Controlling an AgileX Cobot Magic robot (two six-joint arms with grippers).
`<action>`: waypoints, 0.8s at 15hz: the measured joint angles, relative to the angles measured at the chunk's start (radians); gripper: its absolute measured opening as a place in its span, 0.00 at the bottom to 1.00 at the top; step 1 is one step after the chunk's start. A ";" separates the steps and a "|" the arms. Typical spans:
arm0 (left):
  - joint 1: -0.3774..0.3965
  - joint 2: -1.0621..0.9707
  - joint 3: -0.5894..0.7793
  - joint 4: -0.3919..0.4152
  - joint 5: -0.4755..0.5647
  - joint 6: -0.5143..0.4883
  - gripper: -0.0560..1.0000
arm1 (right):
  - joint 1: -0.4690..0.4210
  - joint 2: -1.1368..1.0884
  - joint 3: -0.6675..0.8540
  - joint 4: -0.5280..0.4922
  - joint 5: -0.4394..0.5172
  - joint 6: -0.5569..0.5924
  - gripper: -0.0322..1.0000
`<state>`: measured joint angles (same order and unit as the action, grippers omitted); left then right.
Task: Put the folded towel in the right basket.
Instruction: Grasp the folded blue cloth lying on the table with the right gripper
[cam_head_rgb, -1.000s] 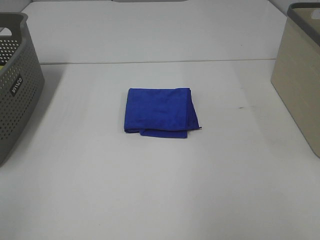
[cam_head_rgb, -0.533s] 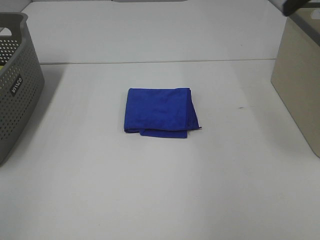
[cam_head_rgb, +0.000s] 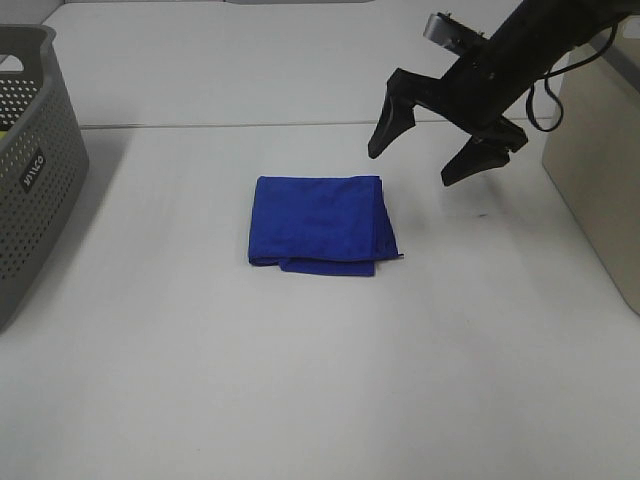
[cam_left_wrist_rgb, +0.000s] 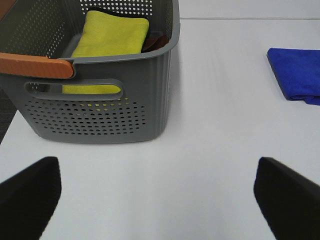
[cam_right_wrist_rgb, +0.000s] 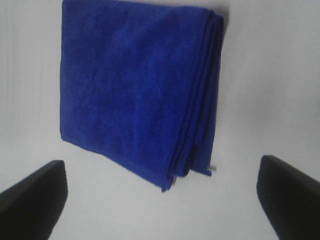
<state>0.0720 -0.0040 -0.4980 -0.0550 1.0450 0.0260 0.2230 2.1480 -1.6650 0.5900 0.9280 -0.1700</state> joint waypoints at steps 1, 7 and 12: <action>0.000 0.000 0.000 0.000 0.000 0.000 0.97 | 0.000 0.044 -0.039 0.007 0.000 -0.001 0.98; 0.000 0.000 0.000 0.000 0.000 0.000 0.97 | 0.000 0.185 -0.118 0.029 0.000 -0.003 0.97; 0.000 0.000 0.000 0.000 0.000 0.000 0.97 | 0.000 0.248 -0.128 0.042 -0.025 -0.005 0.97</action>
<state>0.0720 -0.0040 -0.4980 -0.0550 1.0450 0.0260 0.2230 2.3960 -1.7930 0.6320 0.9030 -0.1750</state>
